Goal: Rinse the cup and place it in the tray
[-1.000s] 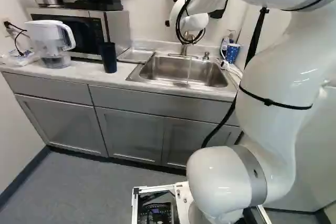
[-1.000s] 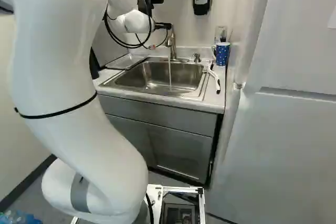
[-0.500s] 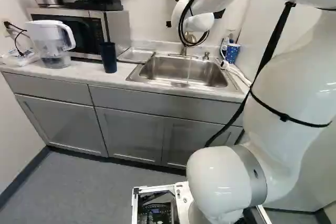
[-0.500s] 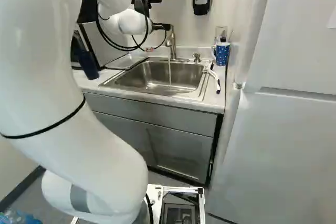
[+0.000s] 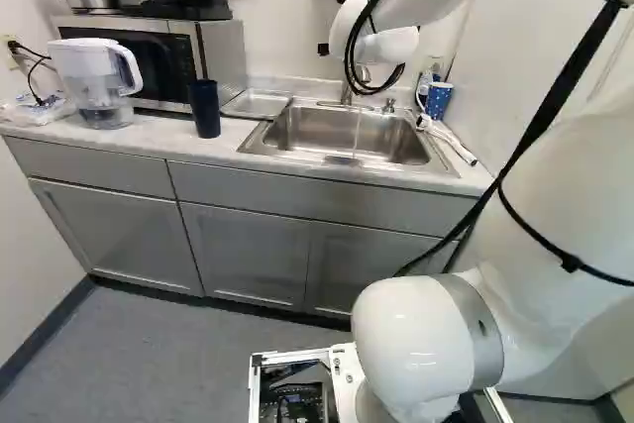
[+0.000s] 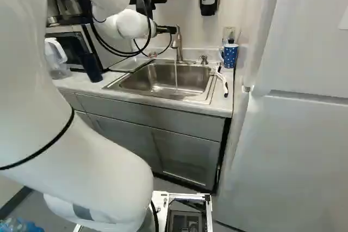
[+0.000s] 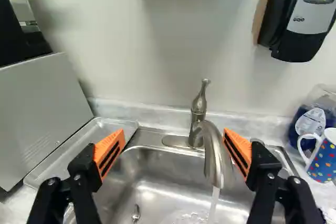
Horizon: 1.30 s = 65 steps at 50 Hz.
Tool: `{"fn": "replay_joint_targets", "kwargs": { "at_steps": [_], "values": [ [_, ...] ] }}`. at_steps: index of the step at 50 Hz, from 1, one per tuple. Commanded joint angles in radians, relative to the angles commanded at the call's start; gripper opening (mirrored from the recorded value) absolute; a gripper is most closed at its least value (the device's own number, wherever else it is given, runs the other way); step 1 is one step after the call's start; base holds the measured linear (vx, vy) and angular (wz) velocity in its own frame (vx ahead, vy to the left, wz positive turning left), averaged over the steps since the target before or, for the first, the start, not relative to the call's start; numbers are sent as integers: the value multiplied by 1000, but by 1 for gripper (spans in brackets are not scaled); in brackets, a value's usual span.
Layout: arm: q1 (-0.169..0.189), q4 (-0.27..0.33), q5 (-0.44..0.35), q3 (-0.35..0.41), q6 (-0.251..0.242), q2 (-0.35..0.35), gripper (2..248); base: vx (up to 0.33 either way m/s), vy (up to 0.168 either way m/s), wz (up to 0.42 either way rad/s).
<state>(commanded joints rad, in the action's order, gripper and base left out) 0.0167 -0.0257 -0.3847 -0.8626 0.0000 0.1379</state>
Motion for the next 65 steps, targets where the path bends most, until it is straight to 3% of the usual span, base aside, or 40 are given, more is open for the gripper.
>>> {"fn": "replay_joint_targets", "kwargs": {
  "at_steps": [13, 28, 65],
  "values": [
    [22, 0, 67, 58, 0, 64, 247, 0, 0, 0],
    [45, 0, 207, 98, 0, 109, 247, 0, 0, 0],
    [48, 0, 595, 105, 0, 117, 247, 0, 0, 0]
  ]
}}
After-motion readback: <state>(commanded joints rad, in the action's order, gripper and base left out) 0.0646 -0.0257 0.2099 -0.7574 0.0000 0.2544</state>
